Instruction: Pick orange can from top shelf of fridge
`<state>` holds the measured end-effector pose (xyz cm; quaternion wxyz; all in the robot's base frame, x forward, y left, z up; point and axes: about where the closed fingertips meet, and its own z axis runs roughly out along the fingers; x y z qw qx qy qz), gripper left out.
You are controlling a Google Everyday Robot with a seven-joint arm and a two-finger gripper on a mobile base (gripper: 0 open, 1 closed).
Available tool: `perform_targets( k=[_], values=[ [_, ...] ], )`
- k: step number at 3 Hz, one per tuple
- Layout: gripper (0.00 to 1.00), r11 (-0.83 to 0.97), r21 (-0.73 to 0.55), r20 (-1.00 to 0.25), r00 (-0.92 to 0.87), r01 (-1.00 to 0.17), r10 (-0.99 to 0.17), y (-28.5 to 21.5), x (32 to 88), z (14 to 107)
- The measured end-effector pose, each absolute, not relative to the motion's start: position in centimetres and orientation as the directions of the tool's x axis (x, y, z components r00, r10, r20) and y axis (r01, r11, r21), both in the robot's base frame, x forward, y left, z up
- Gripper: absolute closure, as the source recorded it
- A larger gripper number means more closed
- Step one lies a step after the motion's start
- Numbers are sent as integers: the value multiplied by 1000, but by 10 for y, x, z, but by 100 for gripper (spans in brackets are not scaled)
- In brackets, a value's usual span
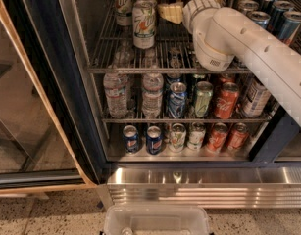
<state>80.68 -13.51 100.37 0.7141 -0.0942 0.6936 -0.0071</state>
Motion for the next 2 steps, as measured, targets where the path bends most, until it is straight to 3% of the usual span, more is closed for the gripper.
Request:
perform_targets(
  k=[2],
  values=[
    [0,985,-154,-988,21,-82,-152,-141,818,1003]
  ],
)
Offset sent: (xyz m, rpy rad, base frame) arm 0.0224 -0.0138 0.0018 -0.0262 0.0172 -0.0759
